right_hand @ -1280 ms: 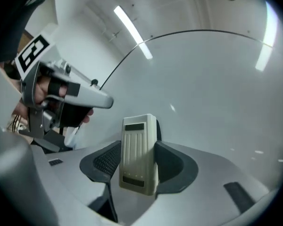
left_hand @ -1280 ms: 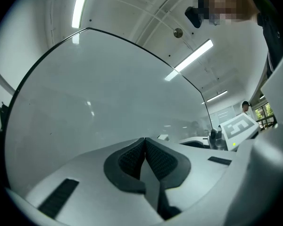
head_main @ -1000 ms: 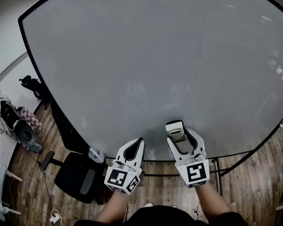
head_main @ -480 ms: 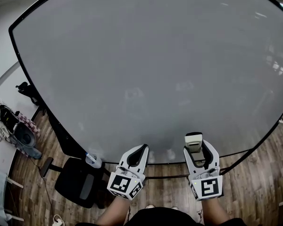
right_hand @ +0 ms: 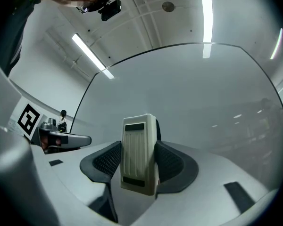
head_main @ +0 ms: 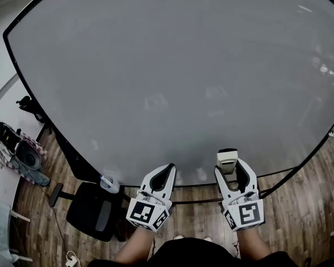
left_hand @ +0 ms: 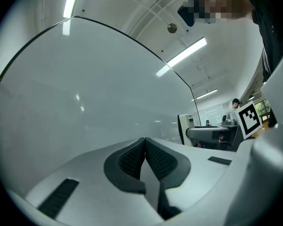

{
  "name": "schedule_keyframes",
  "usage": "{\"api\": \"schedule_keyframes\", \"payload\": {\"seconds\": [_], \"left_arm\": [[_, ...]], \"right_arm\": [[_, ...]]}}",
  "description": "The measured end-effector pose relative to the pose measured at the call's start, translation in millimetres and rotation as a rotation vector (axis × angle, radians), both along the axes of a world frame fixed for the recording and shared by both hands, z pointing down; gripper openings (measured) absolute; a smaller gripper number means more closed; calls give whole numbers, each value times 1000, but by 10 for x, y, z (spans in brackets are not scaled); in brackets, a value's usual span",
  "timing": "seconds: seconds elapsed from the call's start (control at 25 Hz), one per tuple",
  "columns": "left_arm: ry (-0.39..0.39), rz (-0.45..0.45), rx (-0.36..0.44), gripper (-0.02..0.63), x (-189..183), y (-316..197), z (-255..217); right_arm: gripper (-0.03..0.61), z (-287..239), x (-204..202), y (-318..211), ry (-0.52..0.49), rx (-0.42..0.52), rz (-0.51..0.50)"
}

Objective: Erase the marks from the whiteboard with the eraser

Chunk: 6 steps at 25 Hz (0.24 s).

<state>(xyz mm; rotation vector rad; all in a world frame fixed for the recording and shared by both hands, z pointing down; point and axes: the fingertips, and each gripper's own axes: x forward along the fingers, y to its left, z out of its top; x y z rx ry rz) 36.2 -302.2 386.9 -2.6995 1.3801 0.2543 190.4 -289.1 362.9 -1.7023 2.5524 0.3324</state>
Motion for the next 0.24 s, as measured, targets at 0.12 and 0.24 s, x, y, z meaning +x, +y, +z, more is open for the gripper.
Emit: {"api": "schedule_keyframes", "payload": {"seconds": [0.12,0.24], "left_arm": [[-2,3,-3,19,5,12,9],[3,-4,-6,18,-5,28,22]], "right_arm": [[250,8,-2,23,-3,0,-3],[250,8,0,46,-5,5,-3]]}}
